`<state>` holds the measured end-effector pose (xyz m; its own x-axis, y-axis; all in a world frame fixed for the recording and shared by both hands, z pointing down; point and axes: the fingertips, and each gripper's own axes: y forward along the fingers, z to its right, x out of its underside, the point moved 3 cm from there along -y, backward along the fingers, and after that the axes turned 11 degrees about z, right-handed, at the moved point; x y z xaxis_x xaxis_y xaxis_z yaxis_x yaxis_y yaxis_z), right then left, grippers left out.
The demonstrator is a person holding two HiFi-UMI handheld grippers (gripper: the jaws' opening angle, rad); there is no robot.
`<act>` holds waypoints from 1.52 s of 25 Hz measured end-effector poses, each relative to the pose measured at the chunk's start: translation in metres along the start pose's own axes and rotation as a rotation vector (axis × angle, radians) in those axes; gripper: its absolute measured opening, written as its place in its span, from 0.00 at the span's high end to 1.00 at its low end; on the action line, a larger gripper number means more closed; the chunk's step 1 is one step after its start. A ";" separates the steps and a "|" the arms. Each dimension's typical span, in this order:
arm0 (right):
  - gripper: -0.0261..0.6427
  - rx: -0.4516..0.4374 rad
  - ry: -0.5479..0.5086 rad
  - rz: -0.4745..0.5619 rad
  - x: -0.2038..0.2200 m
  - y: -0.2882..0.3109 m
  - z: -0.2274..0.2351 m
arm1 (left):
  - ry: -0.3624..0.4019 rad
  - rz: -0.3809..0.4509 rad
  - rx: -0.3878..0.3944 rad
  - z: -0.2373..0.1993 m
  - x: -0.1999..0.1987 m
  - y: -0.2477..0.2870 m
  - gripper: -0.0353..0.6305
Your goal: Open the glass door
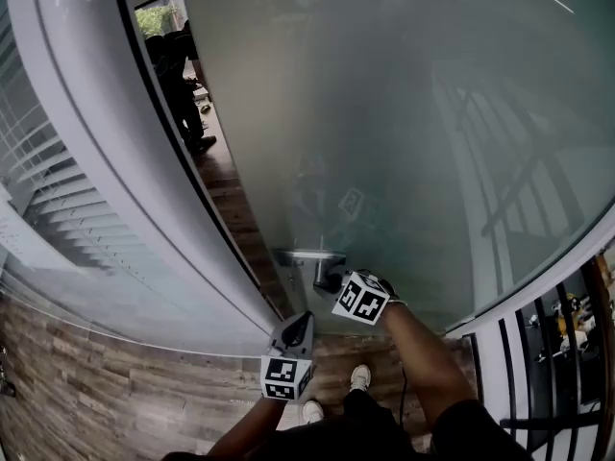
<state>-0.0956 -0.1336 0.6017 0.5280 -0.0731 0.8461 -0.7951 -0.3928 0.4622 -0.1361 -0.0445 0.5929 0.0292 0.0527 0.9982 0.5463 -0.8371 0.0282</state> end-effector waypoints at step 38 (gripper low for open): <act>0.94 0.171 0.316 -0.057 0.088 0.059 0.402 | -0.018 0.024 -0.218 -0.095 -0.039 0.330 0.94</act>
<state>0.0236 -0.5317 0.5971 0.4305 0.2302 0.8727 -0.6913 -0.5375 0.4828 -0.0365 -0.3750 0.5687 0.0559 0.0395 0.9977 0.3516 -0.9360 0.0173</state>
